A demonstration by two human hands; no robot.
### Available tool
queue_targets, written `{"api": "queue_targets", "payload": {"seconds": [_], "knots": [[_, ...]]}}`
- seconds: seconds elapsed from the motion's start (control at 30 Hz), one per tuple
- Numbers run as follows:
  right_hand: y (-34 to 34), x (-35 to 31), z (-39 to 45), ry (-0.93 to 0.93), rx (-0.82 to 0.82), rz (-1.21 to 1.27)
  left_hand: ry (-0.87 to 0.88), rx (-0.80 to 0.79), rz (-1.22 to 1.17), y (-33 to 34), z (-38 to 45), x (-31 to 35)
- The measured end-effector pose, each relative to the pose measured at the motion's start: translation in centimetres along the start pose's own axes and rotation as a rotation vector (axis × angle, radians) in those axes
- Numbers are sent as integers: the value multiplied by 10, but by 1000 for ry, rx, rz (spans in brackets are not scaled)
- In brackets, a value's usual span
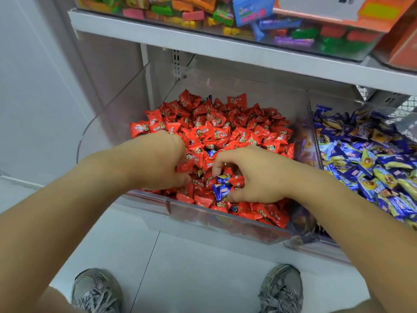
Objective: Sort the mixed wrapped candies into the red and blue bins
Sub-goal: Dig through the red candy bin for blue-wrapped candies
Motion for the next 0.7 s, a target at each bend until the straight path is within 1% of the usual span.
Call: {"api": "queue_targets", "payload": {"seconds": [0.07,0.1,0.13,0.23,0.3,0.37,0.43,0.5,0.6,0.7], "knots": [[-8,-2,-2,-28,66,90,-3,129,12,-8,-3,-1],[-13,-3,-2,-44,112,157,7,191,-64,-13,-4,2],[-17,-3,-1,-60,153,234,1,210,-184,-16,-7,6],[-22,-3,1,-96,230,444,-56,83,-621,-15,-12,19],[-23,-5,1,-114,254,573,-50,27,-854,-9,-12,25],[-24,-7,1,-122,263,633,-45,-9,-1057,-6,-13,25],[-26,-5,-1,-106,291,631,-66,-27,-1215,-1,-12,22],[-27,-1,-2,-72,306,643,-126,-17,-1283,4,-10,17],[-27,4,-5,-34,287,626,-201,29,-1230,8,-7,8],[-26,4,-10,-25,225,559,-228,6,-1172,12,-7,2]]}}
Point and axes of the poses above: each hand's wrist, its own z-axis towards the middle knuckle, its own y-axis out of the palm, x = y × z, the point moved 6 cm from there along z, towards the middle knuckle, and after that the axes turned 13 degrees about z, right-handed, at the moved point
